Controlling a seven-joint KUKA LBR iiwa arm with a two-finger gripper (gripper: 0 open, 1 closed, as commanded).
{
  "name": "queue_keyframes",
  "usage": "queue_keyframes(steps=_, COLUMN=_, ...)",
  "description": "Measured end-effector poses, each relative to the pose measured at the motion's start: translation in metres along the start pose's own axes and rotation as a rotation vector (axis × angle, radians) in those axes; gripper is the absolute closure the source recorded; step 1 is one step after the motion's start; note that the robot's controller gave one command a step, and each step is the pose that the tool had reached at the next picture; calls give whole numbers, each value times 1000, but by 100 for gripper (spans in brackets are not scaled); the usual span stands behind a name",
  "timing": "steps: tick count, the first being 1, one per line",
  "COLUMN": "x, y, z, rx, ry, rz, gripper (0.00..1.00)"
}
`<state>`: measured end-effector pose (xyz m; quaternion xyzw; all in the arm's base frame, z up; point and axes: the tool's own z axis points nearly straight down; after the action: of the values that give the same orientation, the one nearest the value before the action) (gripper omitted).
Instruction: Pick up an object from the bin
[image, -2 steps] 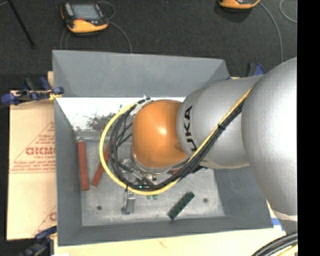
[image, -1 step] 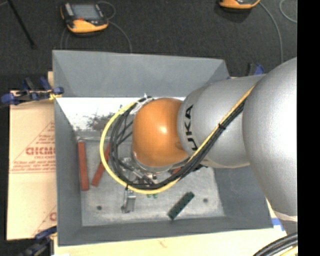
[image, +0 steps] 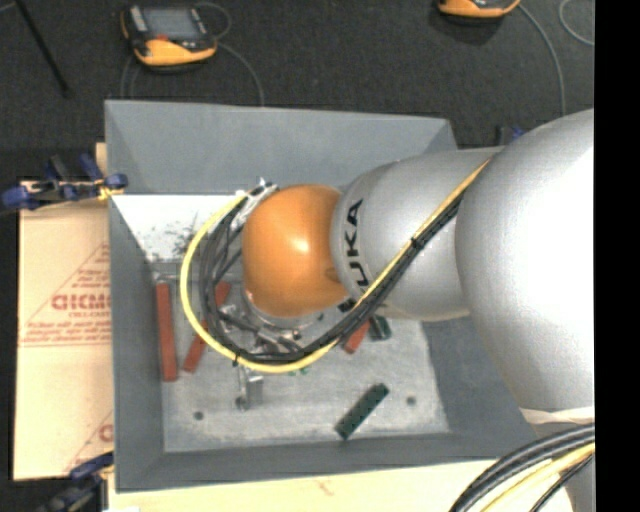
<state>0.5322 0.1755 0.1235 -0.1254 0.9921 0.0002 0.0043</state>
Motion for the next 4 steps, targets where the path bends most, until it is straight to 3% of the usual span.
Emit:
queue_keyframes(steps=1, x=-49, y=-5, z=1, rx=-1, ry=6, rz=-169, gripper=0)
queue_keyframes(steps=2, x=-65, y=-16, z=-2, rx=-1, ry=3, rz=-272, gripper=0)
queue_keyframes(steps=3, x=-95, y=-33, z=43, rx=0, ry=-3, rz=-531, gripper=0)
queue_keyframes(steps=4, x=-81, y=-47, z=52, rx=-3, ry=1, rz=-639, gripper=100)
